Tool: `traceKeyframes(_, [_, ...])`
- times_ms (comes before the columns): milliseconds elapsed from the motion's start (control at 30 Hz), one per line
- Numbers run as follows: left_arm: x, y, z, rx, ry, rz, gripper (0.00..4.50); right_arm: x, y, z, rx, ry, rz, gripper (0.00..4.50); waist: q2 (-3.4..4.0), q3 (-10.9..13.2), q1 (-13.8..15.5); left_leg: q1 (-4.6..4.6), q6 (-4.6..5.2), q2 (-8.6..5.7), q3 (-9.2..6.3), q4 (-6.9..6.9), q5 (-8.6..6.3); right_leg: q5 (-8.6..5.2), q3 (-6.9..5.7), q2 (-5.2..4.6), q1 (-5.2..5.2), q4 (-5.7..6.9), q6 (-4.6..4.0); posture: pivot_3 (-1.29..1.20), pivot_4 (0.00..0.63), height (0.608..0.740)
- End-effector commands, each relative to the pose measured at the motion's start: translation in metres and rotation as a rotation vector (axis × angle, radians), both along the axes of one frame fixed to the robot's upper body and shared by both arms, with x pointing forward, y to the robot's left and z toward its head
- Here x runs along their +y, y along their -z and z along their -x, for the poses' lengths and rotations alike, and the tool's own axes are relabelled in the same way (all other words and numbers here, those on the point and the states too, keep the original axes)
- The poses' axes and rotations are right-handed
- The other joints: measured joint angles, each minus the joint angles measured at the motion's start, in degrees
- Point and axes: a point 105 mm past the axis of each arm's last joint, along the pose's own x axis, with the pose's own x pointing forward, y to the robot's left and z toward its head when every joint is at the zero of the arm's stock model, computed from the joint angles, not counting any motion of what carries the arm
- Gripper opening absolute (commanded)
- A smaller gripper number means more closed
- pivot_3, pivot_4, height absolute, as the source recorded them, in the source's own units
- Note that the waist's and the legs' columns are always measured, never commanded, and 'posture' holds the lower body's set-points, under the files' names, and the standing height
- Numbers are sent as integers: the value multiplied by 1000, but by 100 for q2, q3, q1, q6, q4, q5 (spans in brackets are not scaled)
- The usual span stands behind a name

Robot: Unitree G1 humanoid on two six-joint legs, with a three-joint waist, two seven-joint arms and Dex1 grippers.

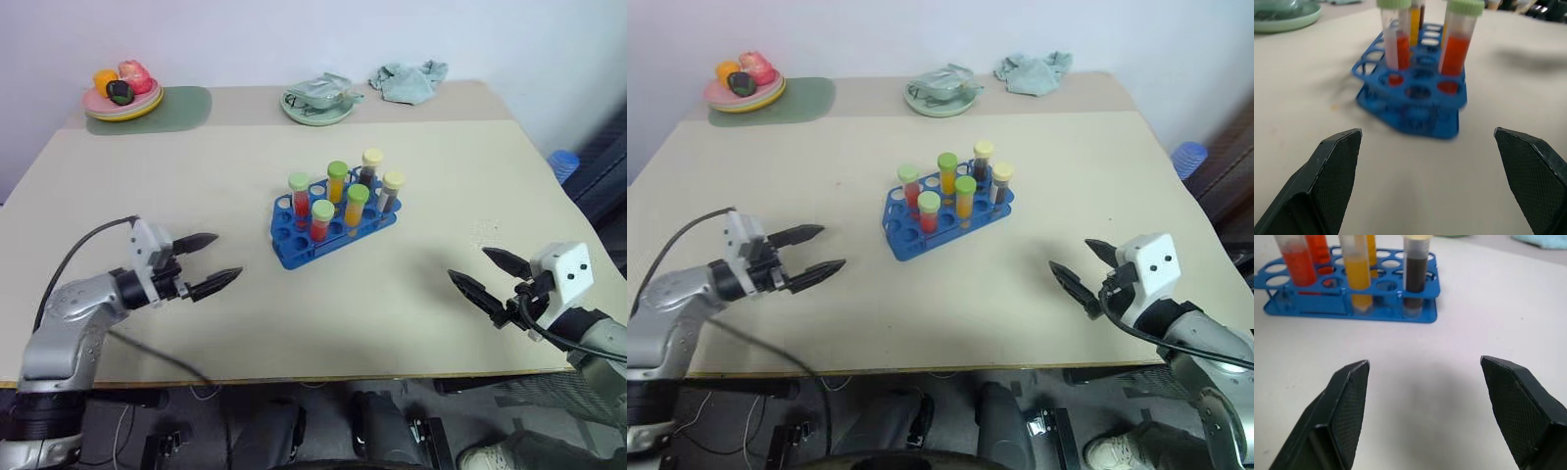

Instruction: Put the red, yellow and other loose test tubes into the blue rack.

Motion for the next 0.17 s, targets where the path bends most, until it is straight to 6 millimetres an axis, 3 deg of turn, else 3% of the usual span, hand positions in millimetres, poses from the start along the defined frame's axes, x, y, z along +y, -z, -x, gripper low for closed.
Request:
traceKeyframes(33, [1,-14,10,-39,12,-2,4439,-15,-1,0,-43,17,21,3714,-1,0,-10,0,0,0,0,0,0,0,0,0,-1,-1,0,0,150,740])
traceKeyframes(167, [-3,-8,23,-6,39,-14,4439,-25,6,-3,-39,19,28,3714,7,3,-34,2,-3,4,2,-2,0,0,3,0,-2,2,-1,0,150,740])
